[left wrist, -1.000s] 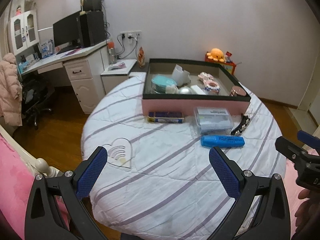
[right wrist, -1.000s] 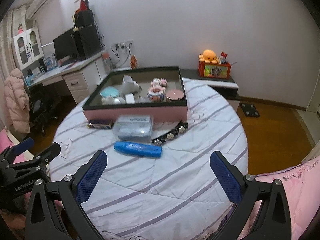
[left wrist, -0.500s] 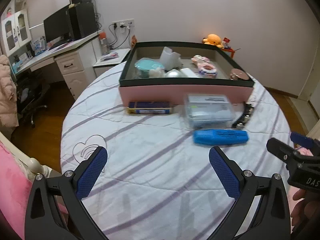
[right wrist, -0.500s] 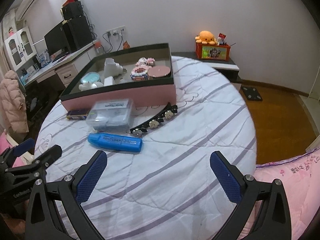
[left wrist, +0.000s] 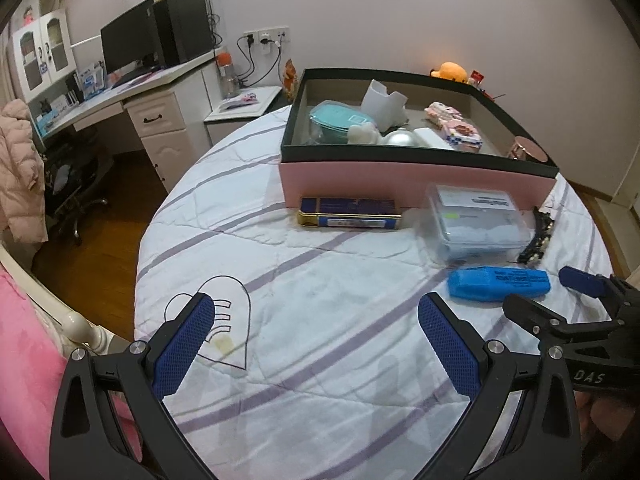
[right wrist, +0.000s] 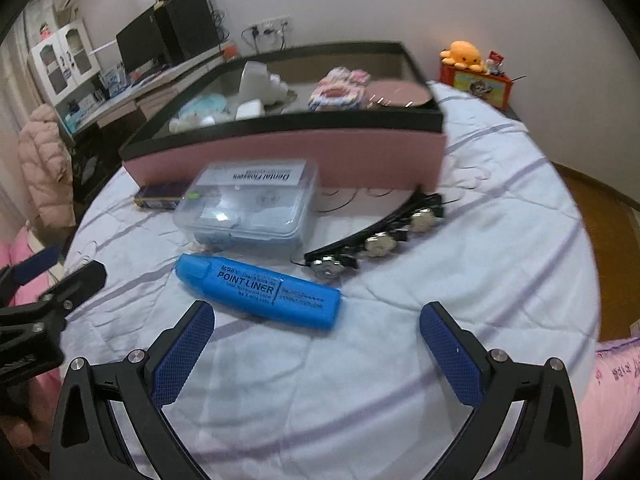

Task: Organize rigid objects
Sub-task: 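Grasp the blue highlighter with the right tool while the left tool grasps the dark blue box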

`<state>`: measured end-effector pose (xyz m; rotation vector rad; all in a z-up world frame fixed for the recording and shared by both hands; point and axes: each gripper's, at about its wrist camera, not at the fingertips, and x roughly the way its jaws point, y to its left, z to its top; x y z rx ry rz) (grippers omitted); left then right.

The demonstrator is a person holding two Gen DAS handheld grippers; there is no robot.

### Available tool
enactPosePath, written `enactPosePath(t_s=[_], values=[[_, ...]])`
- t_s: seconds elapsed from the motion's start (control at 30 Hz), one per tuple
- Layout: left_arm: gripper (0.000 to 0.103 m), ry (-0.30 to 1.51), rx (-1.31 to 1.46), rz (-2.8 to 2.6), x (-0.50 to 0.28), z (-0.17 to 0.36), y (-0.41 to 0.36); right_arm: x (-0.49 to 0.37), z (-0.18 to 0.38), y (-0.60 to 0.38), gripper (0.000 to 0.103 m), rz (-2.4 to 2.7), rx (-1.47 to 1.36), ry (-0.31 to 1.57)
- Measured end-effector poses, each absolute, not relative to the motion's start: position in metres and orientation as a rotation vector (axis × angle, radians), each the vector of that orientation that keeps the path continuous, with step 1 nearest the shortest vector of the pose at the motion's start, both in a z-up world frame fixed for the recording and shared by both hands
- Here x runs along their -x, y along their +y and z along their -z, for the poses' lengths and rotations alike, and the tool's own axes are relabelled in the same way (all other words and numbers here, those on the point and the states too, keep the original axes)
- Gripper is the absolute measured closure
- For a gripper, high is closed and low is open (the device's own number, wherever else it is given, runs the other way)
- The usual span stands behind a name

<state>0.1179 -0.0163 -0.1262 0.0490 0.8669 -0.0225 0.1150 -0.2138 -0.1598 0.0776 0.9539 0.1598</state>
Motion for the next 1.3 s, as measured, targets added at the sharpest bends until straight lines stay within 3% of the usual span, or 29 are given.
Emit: enactPosePath(t_s=[0.07,0.17,0.23,0.33,0.9,0.97,1.03,1.3], values=[[0.000,0.870,-0.050,0.018,-0.120,0.128,-0.013,-0.116,0.159,-0.209,0.004,-0.169,-0.063,0.941],[0.000,0.879,-0.042,0.017,-0.124,0.132,-0.008,-0.115,0.156,-0.202,0.022,-0.236,-0.053,0.946],[0.000,0.883,-0.039,0.016,-0.126,0.134,-0.006,-0.113,0.153,-0.195,0.038,-0.296,-0.035,0.958],[0.000,0.885,-0.032,0.015,-0.128,0.136,-0.002,-0.108,0.151,-0.183,0.048,-0.410,-0.029,0.971],[0.000,0.895,-0.019,-0.009,-0.134,0.140,0.006,-0.136,0.155,-0.135,0.050,-0.602,0.183,0.970],[0.000,0.891,-0.027,-0.009,-0.133,0.139,0.005,-0.135,0.154,-0.130,0.055,-0.595,0.215,0.957],[0.000,0.890,-0.031,-0.006,-0.134,0.138,0.004,-0.129,0.152,-0.129,0.077,-0.562,0.247,0.951],[0.000,0.878,-0.020,0.052,-0.152,0.137,-0.014,-0.101,0.147,-0.165,0.076,-0.465,0.135,0.965]])
